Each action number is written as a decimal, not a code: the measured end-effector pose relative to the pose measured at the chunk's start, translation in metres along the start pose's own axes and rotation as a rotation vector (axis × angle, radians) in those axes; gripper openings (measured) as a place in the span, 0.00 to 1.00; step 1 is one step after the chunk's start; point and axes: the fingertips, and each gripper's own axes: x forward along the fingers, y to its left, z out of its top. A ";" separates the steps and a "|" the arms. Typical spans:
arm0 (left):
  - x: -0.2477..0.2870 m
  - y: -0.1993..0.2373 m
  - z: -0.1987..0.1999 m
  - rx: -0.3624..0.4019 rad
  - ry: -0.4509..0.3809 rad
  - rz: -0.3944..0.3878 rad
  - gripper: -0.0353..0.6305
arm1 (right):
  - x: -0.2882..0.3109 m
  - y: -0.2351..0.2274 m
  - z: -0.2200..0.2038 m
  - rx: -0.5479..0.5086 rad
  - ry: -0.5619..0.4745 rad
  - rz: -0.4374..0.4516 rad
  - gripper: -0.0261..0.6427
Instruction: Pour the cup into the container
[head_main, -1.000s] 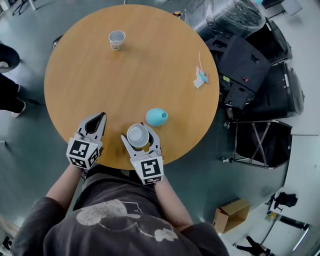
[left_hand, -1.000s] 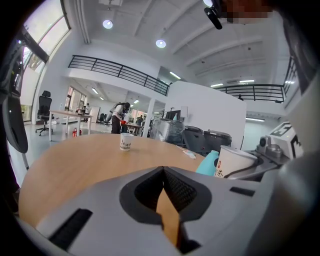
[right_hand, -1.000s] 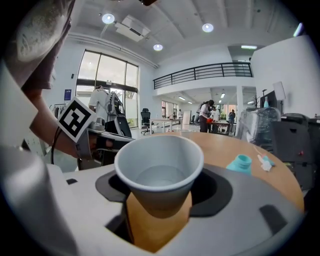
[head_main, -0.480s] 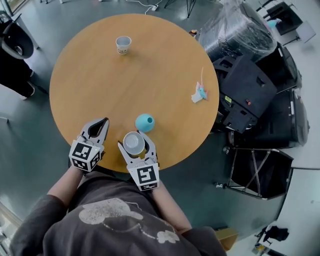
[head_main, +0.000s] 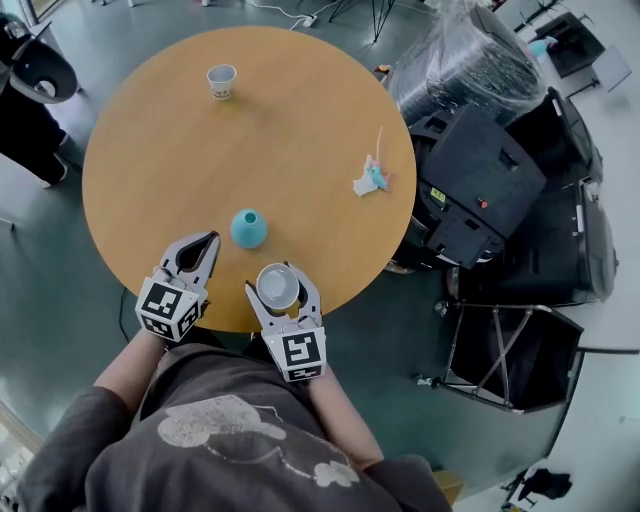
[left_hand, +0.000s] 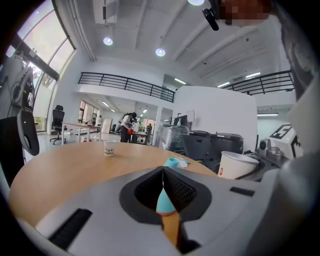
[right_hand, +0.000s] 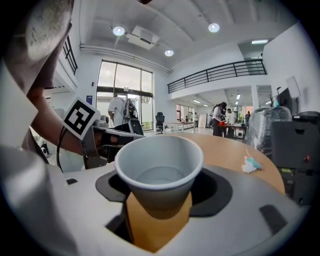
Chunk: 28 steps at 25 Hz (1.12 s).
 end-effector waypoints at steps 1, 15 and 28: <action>0.002 -0.007 0.000 0.001 -0.004 0.008 0.06 | -0.006 -0.009 -0.003 -0.001 0.001 -0.003 0.49; 0.013 -0.066 0.013 -0.005 -0.029 0.073 0.07 | -0.040 -0.082 -0.020 0.042 -0.004 -0.028 0.49; 0.020 -0.039 0.002 0.008 0.012 0.053 0.36 | -0.016 -0.081 -0.014 0.040 0.028 -0.043 0.49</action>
